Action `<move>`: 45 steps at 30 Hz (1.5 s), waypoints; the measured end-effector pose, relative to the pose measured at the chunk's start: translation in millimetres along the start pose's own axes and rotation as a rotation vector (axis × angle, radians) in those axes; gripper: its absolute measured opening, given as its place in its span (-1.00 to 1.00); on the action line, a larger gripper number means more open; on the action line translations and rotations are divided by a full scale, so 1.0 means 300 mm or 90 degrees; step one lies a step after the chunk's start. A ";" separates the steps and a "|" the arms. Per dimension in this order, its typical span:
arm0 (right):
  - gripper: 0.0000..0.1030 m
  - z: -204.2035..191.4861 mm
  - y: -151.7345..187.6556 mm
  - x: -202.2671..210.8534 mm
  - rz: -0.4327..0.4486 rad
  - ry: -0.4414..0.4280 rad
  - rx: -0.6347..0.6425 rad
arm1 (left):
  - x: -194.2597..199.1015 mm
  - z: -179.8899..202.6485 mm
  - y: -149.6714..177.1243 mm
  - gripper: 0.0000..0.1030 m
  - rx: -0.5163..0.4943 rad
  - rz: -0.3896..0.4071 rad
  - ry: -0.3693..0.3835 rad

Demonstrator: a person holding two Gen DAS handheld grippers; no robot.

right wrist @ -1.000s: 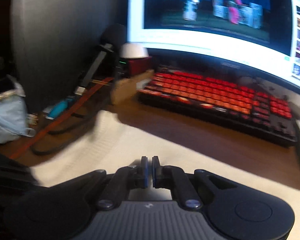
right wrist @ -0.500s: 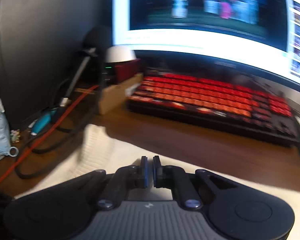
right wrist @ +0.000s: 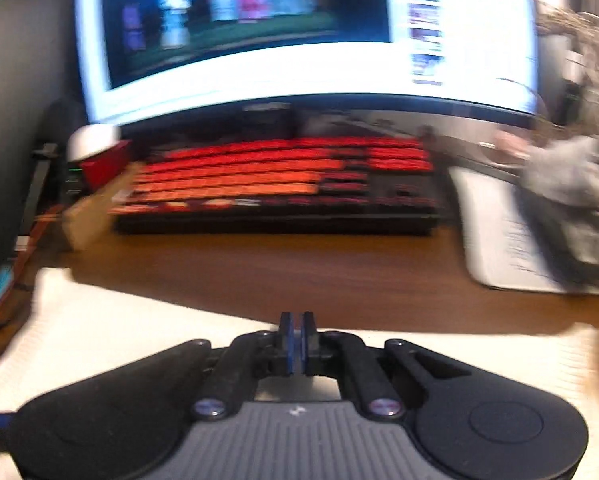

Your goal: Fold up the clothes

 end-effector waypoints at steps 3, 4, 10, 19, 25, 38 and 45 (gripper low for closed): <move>-0.98 0.094 0.031 0.019 -0.010 0.053 -0.010 | -0.001 0.003 0.000 -0.86 0.002 0.000 -0.004; -0.98 0.122 0.040 0.026 -0.014 0.071 -0.011 | -0.002 0.004 -0.001 -0.86 0.004 -0.001 -0.005; -1.00 0.241 0.077 0.050 -0.018 0.092 -0.034 | -0.006 -0.010 -0.043 -0.86 0.064 -0.025 0.005; -0.97 0.203 0.078 0.039 -0.009 0.098 0.005 | -0.127 0.076 -0.289 -0.86 0.018 0.002 -0.032; -0.97 0.222 0.080 0.041 0.000 0.076 -0.017 | -0.347 0.043 -0.357 -0.86 0.003 -0.057 -0.064; -1.00 0.277 0.115 0.058 0.004 0.042 0.005 | -0.335 -0.092 -0.312 -0.94 -0.030 -0.041 -0.160; -1.00 0.301 0.124 0.077 0.014 0.034 -0.010 | -0.312 -0.066 -0.327 -0.96 -0.028 -0.036 -0.171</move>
Point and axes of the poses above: each gripper's, at about its wrist camera, not at the fingertips, and x roughly against the way its jaws point, z to its right, y to its underside, the point moved 1 cm from there along -x, roughly the way its jaws point, and after that the axes turned 14 degrees about x, right-handed, at the moved point
